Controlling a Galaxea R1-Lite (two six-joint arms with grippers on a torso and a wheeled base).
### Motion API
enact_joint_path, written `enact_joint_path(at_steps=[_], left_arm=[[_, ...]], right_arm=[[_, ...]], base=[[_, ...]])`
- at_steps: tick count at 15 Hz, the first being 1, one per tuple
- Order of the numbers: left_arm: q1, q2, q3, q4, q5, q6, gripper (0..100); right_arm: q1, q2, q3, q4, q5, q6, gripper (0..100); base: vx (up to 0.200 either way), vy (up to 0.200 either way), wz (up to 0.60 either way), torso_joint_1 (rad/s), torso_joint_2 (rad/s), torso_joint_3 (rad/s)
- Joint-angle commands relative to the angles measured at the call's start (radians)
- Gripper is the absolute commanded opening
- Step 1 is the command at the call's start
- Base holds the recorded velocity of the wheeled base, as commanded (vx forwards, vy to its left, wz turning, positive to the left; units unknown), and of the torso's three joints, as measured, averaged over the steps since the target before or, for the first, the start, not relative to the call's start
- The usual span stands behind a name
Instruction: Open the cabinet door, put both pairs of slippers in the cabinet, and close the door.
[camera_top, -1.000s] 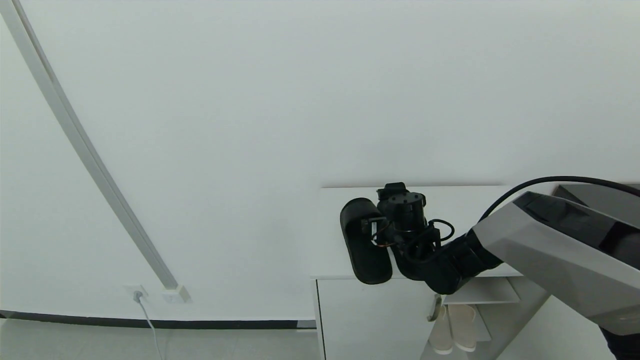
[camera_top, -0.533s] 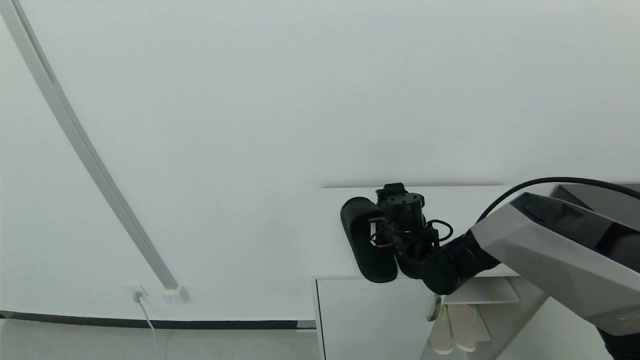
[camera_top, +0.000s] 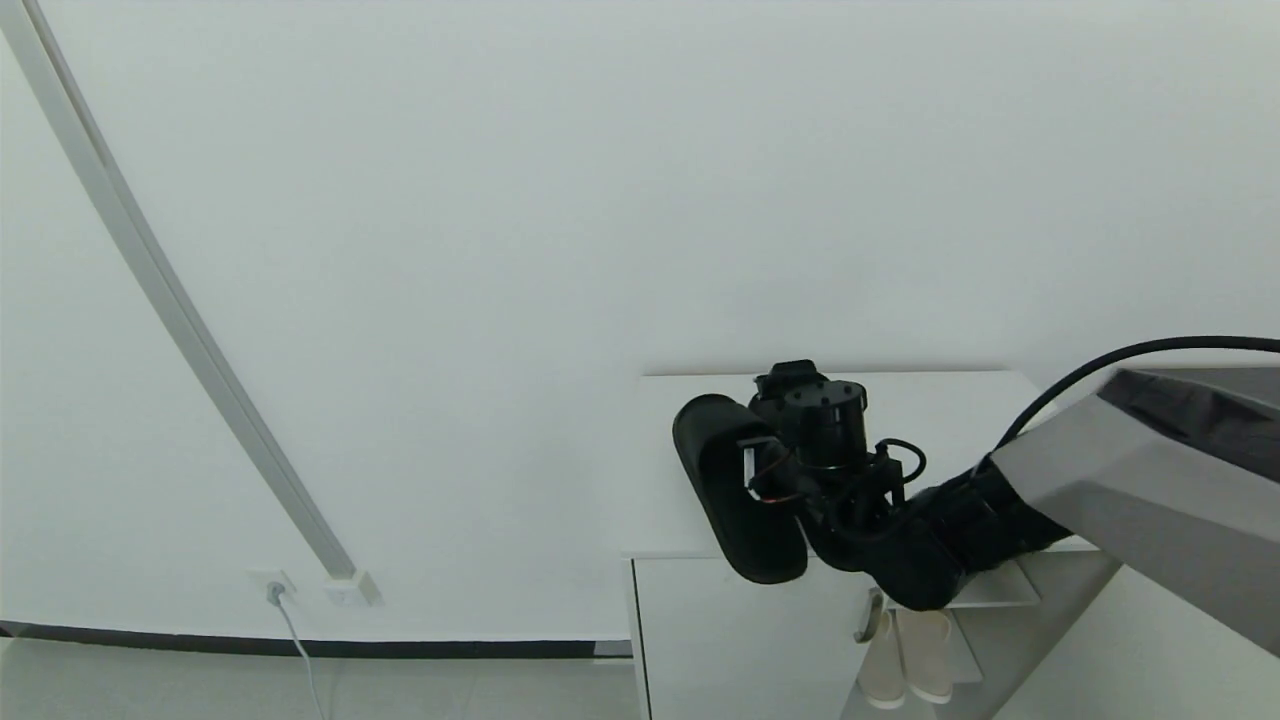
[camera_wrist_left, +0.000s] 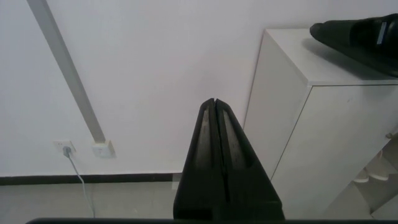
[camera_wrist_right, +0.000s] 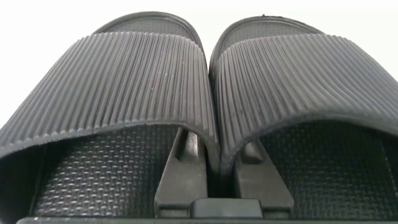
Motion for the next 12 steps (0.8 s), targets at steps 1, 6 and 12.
enact_joint_path(at_steps=[1, 6, 12], left_arm=[[0.001, 0.001, 0.0, 0.001, 0.001, 0.0, 0], [0.001, 0.001, 0.0, -0.001, 0.001, 0.0, 0], [0.001, 0.001, 0.0, -0.001, -0.001, -0.002, 0]], right_arm=[[0.062, -0.206, 0.189, -0.018, 0.024, 0.002, 0], [0.152, -0.445, 0.48, -0.02, 0.055, 0.007, 0], [0.157, -0.453, 0.499, -0.014, 0.076, 0.067, 0]], base=[[0.0, 0.0, 0.0, 0.0, 0.0, 0.0], [0.0, 0.0, 0.0, 0.0, 0.0, 0.0], [0.0, 0.0, 0.0, 0.0, 0.0, 0.0]])
